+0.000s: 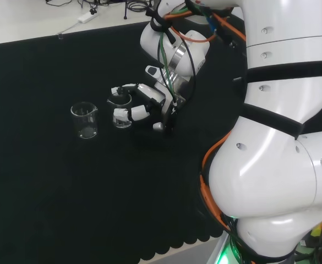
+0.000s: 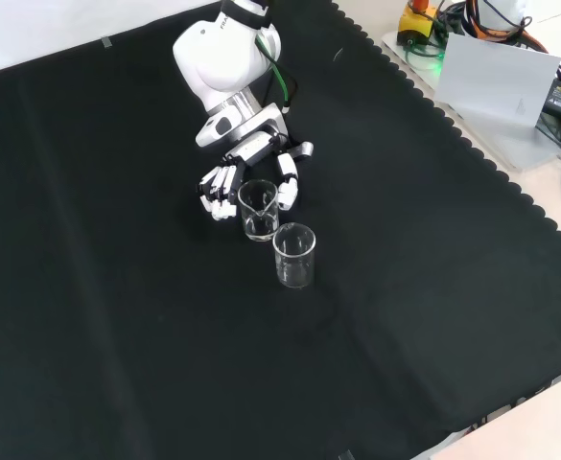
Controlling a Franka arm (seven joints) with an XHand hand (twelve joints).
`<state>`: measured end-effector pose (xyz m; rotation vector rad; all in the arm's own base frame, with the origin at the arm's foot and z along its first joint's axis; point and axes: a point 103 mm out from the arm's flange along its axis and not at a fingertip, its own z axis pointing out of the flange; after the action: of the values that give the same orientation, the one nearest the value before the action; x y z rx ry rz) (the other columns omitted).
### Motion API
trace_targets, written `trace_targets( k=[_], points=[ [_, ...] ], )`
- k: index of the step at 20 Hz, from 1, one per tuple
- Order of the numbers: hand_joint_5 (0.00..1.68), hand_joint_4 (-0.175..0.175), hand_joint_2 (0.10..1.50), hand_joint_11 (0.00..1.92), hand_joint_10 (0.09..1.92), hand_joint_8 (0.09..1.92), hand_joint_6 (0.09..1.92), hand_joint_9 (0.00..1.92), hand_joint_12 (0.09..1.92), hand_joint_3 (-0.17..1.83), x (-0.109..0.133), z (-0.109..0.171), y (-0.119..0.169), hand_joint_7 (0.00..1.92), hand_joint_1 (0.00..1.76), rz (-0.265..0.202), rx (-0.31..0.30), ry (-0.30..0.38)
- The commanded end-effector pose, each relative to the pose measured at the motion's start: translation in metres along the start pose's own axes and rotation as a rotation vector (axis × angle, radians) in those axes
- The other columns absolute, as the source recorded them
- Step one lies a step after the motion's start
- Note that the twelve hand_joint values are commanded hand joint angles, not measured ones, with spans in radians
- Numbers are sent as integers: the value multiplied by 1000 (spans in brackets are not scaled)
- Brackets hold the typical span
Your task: Pick up the beaker on the right.
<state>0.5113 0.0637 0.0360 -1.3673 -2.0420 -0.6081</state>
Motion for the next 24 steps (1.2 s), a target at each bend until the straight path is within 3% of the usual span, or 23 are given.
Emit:
trace_targets(
  k=[1,9,12,13,15,17,18,21,24],
  points=[
    [604,-30,585,0,568,550,131,424,1252,584,5,8,6,379,816,5,13,-6],
    [598,-31,583,0,565,548,140,428,1259,576,10,21,15,377,822,6,17,3],
    [598,-31,582,0,565,548,143,430,1260,575,6,9,10,378,822,19,-42,35],
    [625,-25,599,11,557,548,221,468,1280,553,7,7,10,420,824,21,-69,25],
    [871,-1,669,239,527,556,535,739,1281,522,11,8,11,745,847,36,-100,-34],
    [1093,115,735,668,445,516,704,1100,1133,516,16,8,15,1127,1005,32,-111,-84],
    [1149,145,737,874,408,488,732,1257,1032,536,17,2,14,1274,1049,33,-114,-88],
    [1230,173,706,1287,330,380,713,1559,801,591,23,-5,20,1562,1103,22,-128,-117],
    [1251,175,693,1392,301,341,693,1639,751,605,25,-16,20,1655,1113,-3,-137,-137]
  ],
)
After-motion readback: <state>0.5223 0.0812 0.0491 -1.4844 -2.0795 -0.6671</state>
